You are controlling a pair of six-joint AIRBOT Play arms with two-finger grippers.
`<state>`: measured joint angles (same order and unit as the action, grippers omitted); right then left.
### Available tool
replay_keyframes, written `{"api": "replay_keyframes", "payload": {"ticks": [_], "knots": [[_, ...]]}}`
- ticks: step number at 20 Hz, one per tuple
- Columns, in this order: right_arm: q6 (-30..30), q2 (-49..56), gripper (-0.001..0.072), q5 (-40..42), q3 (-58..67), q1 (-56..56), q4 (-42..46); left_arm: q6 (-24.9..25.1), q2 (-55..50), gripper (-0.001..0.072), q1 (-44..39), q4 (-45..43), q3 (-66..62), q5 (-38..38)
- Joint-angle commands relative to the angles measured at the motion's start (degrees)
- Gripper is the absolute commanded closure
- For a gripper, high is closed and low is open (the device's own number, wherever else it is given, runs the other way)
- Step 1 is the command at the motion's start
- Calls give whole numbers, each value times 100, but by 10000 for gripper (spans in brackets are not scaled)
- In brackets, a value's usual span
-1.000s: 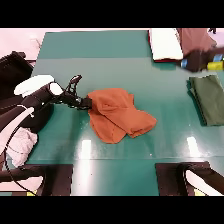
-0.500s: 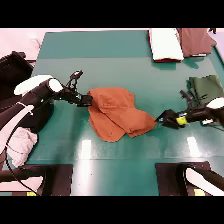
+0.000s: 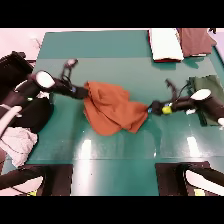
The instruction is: Fold the shirts.
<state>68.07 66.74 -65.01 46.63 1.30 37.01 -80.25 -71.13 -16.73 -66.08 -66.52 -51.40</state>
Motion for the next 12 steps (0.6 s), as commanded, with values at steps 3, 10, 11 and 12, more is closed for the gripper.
{"api": "replay_keyframes", "payload": {"ticks": [3,10,11,12], "knots": [[188,-1419,696,-984,2354,981,404,-28,1639,680,0,-1366,-1644,-380],[1054,-2131,696,-1766,4113,1480,1530,-24,2041,680,-2,-1064,-2140,-968],[1080,-2072,696,-1908,4050,1482,1554,-22,1976,680,-2,-1005,-2031,-1200],[1082,-1996,696,-2022,3906,1484,1561,-20,1891,680,-2,-935,-1849,-1447]]}}
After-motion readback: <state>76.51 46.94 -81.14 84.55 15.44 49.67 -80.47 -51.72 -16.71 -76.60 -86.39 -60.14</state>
